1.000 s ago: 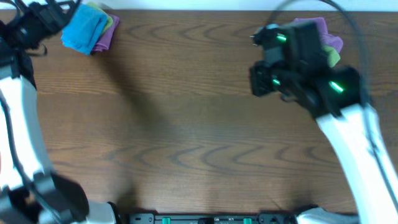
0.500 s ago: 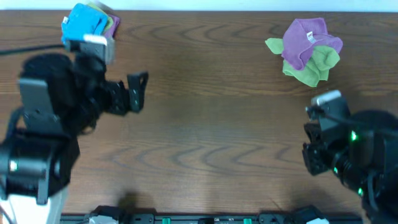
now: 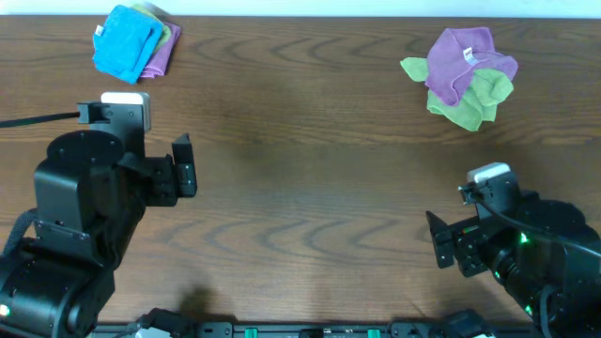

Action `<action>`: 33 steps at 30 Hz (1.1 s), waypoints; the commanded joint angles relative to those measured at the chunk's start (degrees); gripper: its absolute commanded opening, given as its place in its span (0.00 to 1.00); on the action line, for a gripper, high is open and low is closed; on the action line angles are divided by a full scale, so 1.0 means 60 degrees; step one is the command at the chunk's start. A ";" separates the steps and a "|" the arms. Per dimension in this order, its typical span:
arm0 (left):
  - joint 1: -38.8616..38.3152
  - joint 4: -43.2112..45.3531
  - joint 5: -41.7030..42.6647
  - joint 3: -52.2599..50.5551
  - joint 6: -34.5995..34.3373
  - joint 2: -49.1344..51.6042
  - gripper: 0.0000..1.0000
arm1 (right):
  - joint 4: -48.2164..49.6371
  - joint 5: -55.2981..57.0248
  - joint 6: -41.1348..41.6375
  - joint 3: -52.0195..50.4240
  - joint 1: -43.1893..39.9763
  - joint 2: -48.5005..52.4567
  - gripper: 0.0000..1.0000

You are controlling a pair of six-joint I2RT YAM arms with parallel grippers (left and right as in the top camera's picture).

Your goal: Fold the cloth

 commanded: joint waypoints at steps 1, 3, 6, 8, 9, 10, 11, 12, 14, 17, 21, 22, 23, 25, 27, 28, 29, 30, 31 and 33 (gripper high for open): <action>-0.0044 -0.0208 -0.0251 -0.0062 -0.0073 -0.0029 0.96 | -0.0036 0.0135 -0.0073 -0.0018 0.0051 -0.0018 0.99; -0.0044 -0.0375 -0.0251 -0.0058 -0.0073 -0.0029 0.96 | -0.0036 0.0135 -0.0069 -0.0018 0.0051 -0.0018 0.99; -0.0044 -0.0630 -0.0251 -0.0058 -0.0073 -0.0033 0.96 | -0.0036 0.0135 -0.0073 -0.0018 0.0051 -0.0018 0.99; -0.0044 -0.0732 -0.0255 -0.0062 -0.0073 -0.0033 0.96 | -0.0036 0.0135 -0.0069 -0.0018 0.0051 -0.0018 0.99; -0.0066 -0.0750 -0.0251 -0.0058 -0.0073 -0.0051 0.96 | -0.0036 0.0131 -0.0069 -0.0018 0.0051 -0.0018 0.99; -0.0051 -0.0754 -0.0251 -0.0058 -0.0073 -0.0073 0.96 | -0.0036 0.0131 -0.0069 -0.0018 0.0051 -0.0018 0.99; 0.0029 -0.0761 -0.0251 -0.0058 -0.0073 -0.0131 0.96 | -0.0036 0.0131 -0.0069 -0.0018 0.0051 -0.0018 0.99; 0.0168 -0.0816 -0.0251 -0.0062 -0.0073 -0.0244 0.96 | -0.0036 0.0135 -0.0069 -0.0018 0.0051 -0.0018 0.99; 0.0667 -0.1013 -0.0240 -0.0062 -0.0076 -0.0699 0.96 | -0.0036 0.0135 -0.0069 -0.0018 0.0051 -0.0018 0.99; 0.1494 -0.0874 0.0157 -0.0069 -0.0073 -0.1577 0.95 | -0.0036 0.0131 -0.0073 -0.0018 0.0051 -0.0018 0.99; 0.2688 0.0080 0.0794 -0.0841 0.0823 -0.2922 0.96 | -0.0036 0.0135 -0.0073 -0.0018 0.0051 -0.0018 0.99; 0.2987 0.0514 0.0943 -0.1290 0.1067 -0.3238 0.95 | -0.0036 0.0131 -0.0069 -0.0018 0.0051 -0.0018 0.99; 0.3337 0.1075 0.1115 -0.1909 0.1239 -0.3606 0.96 | -0.0036 0.0135 -0.0073 -0.0018 0.0051 -0.0018 0.99; 0.3952 0.2109 0.1566 -0.3235 0.1366 -0.4273 0.95 | -0.0036 0.0135 -0.0073 -0.0018 0.0051 -0.0018 0.99; 0.4339 0.2929 0.2014 -0.4444 0.1392 -0.4801 0.96 | -0.0036 0.0135 -0.0073 -0.0018 0.0051 -0.0018 0.99; 0.4510 0.3450 0.2288 -0.5217 0.1384 -0.5122 0.95 | -0.0036 0.0135 -0.0069 -0.0018 0.0051 -0.0018 0.99; 0.4594 0.3960 0.2546 -0.5996 0.1370 -0.5435 0.95 | -0.0036 0.0131 -0.0073 -0.0018 0.0051 -0.0018 0.99; 0.4594 0.4258 0.2652 -0.6477 0.1341 -0.5632 0.95 | -0.0036 0.0135 -0.0073 -0.0018 0.0051 -0.0018 0.99; 0.4594 0.4750 0.2718 -0.7246 0.1104 -0.5952 0.95 | -0.0036 0.0135 -0.0073 -0.0018 0.0051 -0.0018 0.99; 0.4510 0.5581 0.2725 -0.8535 0.0634 -0.6510 0.95 | -0.0036 0.0135 -0.0073 -0.0018 0.0051 -0.0018 0.99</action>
